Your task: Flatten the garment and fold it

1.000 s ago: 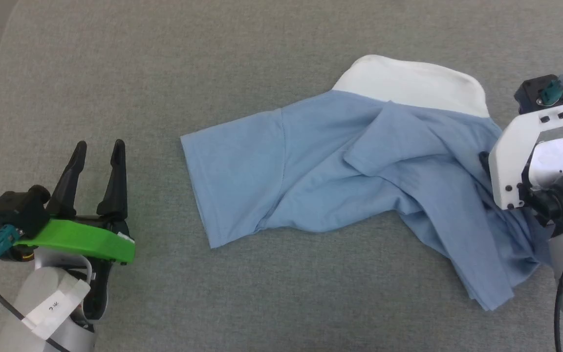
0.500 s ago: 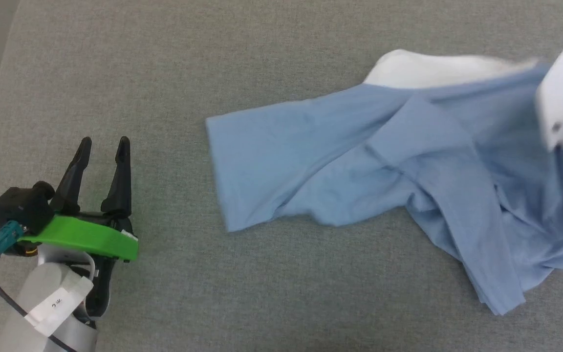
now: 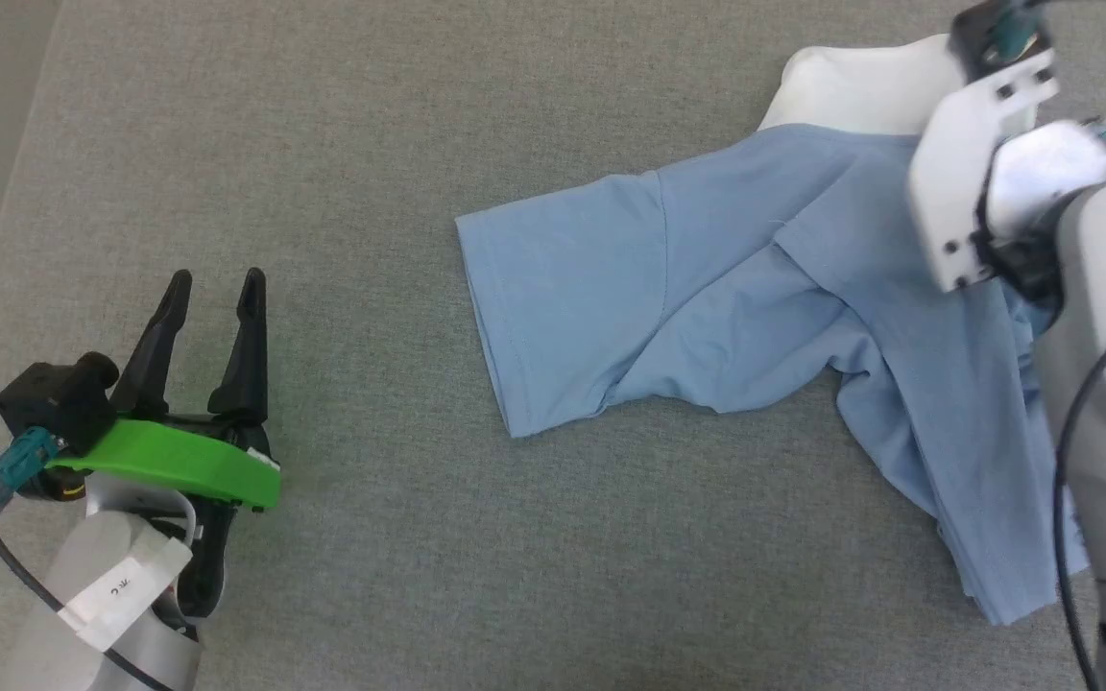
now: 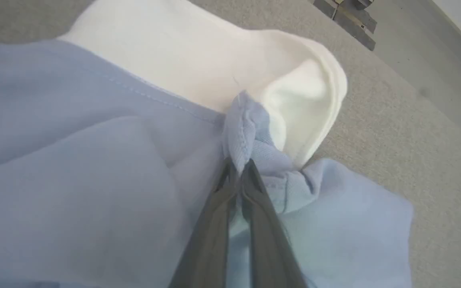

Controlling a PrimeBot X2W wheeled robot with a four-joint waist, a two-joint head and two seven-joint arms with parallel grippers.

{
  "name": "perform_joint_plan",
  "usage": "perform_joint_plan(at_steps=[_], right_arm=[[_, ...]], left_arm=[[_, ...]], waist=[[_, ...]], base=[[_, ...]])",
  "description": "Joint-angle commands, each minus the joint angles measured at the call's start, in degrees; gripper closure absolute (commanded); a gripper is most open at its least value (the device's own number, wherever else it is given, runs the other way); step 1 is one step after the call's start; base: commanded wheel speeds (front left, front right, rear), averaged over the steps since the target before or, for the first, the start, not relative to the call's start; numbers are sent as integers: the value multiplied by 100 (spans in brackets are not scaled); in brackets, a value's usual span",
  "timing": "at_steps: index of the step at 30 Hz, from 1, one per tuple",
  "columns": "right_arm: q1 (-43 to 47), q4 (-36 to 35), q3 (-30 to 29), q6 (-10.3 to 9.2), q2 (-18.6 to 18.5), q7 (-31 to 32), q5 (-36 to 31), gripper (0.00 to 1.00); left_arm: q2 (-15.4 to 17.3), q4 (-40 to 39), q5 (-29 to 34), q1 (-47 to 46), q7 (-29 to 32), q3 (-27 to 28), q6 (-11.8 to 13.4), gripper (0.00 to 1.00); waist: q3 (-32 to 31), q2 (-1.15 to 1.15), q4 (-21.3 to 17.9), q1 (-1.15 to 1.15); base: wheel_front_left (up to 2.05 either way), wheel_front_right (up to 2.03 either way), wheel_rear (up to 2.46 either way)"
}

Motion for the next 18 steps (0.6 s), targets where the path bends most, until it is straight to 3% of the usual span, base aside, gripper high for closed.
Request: perform_joint_plan(at_steps=[1,10,18], right_arm=[[63,57,-13,-10,71,-8,99,0],[88,-459,-852,-10,197,-1302,399,0],[1072,-1346,-1868,-10,371,-3364,612,0]], left_arm=[[-19,32,-56,-87,-47,-5,-32,0],[-46,109,24,-12,-51,-45,-35,0],[-79,117,104,305,-41,-89,94,0]], waist=[[-62,23,-17,0],[-629,23,-194,0],[-1292,23,-490,0]], base=[[0,0,0],[0,0,0],[0,0,0]])
